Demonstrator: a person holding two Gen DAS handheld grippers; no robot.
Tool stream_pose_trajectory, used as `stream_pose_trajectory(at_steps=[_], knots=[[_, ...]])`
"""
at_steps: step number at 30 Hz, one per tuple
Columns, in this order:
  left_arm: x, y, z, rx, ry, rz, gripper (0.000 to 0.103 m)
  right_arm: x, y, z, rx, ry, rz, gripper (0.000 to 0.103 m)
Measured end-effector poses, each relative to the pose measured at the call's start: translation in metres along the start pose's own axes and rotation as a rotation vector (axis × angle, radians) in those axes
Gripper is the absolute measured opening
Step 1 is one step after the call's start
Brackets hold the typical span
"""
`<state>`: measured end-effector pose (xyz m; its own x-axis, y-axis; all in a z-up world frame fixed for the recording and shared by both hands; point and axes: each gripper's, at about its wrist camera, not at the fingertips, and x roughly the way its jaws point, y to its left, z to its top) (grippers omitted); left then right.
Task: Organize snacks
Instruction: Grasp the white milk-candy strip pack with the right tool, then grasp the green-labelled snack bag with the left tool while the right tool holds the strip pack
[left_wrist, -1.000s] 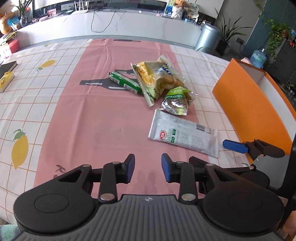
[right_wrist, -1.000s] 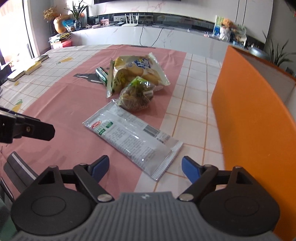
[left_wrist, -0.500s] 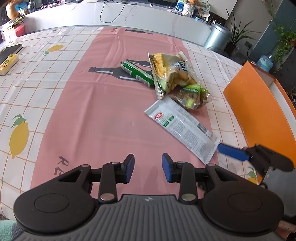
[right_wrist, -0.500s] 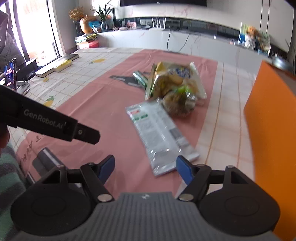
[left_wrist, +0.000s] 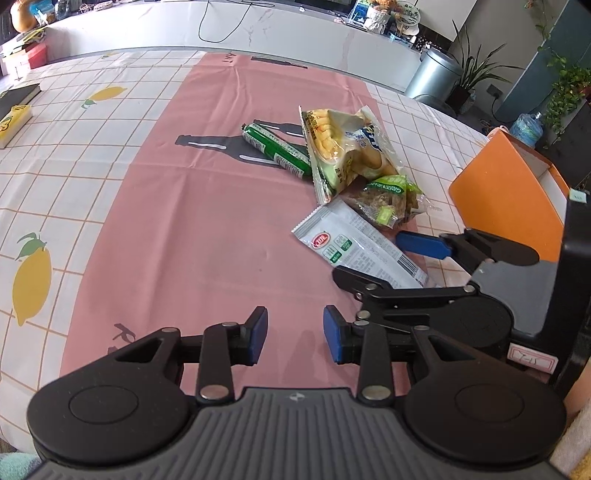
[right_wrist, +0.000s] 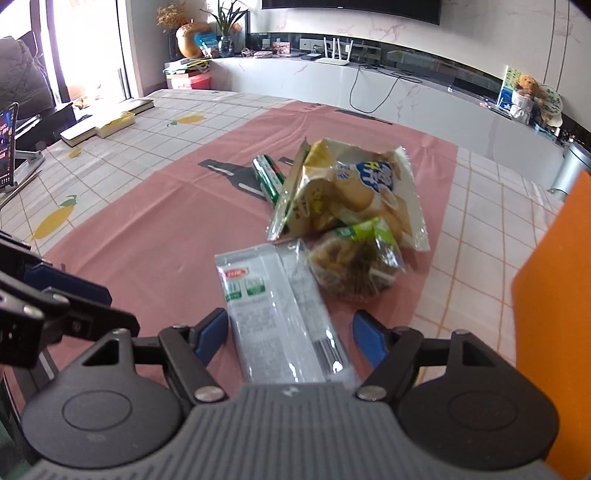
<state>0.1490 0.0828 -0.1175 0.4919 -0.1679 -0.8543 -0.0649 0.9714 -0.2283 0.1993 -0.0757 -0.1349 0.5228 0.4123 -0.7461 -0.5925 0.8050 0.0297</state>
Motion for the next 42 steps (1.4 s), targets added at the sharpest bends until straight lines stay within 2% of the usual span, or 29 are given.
stream_pose_trajectory(at_steps=[5, 9, 13, 16, 22, 27, 31, 35, 42], knots=[[0.001, 0.001, 0.002, 0.003, 0.002, 0.0, 0.04, 0.006, 0.005, 0.007, -0.005, 0.019, 0.003, 0.073], [0.0, 0.0, 0.001, 0.007, 0.003, 0.001, 0.04, -0.002, 0.011, 0.004, -0.017, 0.038, 0.001, 0.056], [-0.003, -0.002, 0.001, 0.027, -0.002, -0.003, 0.04, -0.016, 0.014, -0.006, 0.011, 0.06, -0.028, 0.052], [-0.005, -0.009, 0.001, 0.063, -0.022, -0.036, 0.04, -0.029, 0.014, -0.017, 0.055, 0.084, -0.067, 0.051], [-0.005, -0.041, 0.008, 0.219, -0.065, -0.07, 0.05, -0.052, -0.002, -0.037, 0.143, 0.119, -0.216, 0.05], [0.003, -0.073, 0.022, 0.394, -0.108, -0.045, 0.053, -0.051, -0.027, -0.037, 0.241, 0.119, -0.276, 0.05], [0.019, -0.089, 0.031, 0.518, -0.141, -0.031, 0.056, -0.044, -0.036, -0.032, 0.264, 0.102, -0.262, 0.051], [0.037, -0.095, 0.035, 0.626, -0.178, -0.039, 0.066, -0.039, -0.039, -0.029, 0.254, 0.081, -0.245, 0.052], [0.068, -0.103, 0.046, 0.682, -0.173, -0.008, 0.067, -0.037, -0.043, -0.029, 0.234, 0.056, -0.223, 0.056]])
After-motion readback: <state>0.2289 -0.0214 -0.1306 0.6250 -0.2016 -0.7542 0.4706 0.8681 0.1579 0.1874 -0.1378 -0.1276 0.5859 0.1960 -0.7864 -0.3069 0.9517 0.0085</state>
